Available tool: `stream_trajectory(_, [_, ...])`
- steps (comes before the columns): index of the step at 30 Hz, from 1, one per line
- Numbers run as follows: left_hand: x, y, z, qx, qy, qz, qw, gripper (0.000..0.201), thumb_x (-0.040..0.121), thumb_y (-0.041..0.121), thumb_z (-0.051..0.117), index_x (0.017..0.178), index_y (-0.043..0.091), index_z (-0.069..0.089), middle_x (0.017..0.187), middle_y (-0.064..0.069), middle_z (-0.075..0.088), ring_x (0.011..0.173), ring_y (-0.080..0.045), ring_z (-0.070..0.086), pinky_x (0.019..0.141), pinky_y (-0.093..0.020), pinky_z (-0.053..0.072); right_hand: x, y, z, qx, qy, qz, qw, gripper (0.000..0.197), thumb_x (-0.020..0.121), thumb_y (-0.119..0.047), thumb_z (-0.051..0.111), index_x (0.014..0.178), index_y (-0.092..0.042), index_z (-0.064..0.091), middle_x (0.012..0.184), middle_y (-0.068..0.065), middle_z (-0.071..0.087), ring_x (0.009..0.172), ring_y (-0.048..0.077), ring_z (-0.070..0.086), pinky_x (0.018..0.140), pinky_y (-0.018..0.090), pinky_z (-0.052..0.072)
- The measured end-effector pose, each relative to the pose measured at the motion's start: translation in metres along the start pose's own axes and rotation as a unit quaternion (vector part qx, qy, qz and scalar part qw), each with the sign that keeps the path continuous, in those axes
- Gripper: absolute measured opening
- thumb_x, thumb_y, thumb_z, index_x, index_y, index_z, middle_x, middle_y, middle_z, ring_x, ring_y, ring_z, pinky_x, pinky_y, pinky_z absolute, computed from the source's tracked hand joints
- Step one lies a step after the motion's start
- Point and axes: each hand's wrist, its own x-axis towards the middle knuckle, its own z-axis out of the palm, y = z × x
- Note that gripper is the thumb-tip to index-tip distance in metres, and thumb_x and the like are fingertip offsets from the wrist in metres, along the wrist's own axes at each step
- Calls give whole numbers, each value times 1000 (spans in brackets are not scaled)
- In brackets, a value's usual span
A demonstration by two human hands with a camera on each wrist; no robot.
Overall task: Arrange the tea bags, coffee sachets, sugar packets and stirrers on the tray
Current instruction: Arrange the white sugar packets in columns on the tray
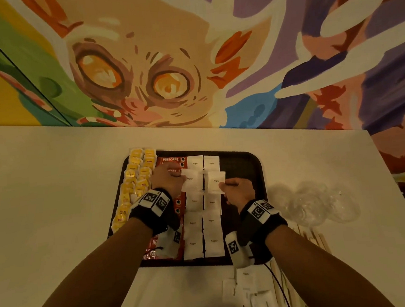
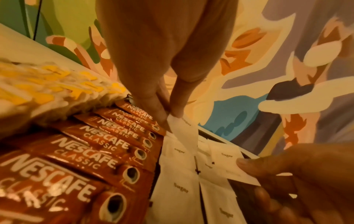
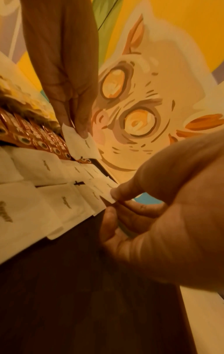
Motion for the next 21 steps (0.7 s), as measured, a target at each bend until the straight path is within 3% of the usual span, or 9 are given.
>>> stream_trajectory(3, [9,-1,8,23,-8,-20,999,38,77,13,77,112,15,62,104,-2,69,86,-13,62,79,-28,53,9,-3,4,-15,-5,5,1000,30,90,-22,70,119,-15,66,116,7,67,106,23,64,94,42,55])
stream_trajectory(7, [14,-2,16,49,-13,-31,998,37,78,13,77,111,15,61,100,-1,68,87,-12,61,73,-22,46,18,-5,7,-35,-12,13,999,29,90,-23,70,118,-15,67,112,8,68,99,21,65,89,38,57])
stream_trajectory(10, [14,-2,21,43,-3,-35,998,35,78,13,77,109,14,61,101,-2,69,96,-17,64,77,-23,46,20,-5,9,-54,-12,6,998,28,90,-22,69,116,-14,68,109,8,69,98,22,66,88,38,58])
stream_trajectory(16, [12,-2,25,52,4,-25,998,33,80,12,75,107,11,57,102,-8,68,90,-17,62,76,-25,47,21,-5,15,-85,7,-5,996,17,89,-22,68,104,-15,69,104,6,70,96,22,68,87,41,58])
stream_trajectory(21, [9,1,23,72,1,-16,997,30,82,13,73,105,11,55,96,-5,67,89,-15,61,65,-17,41,20,-5,15,-88,16,-6,996,19,88,-15,68,107,-13,64,109,5,65,102,22,64,88,34,57])
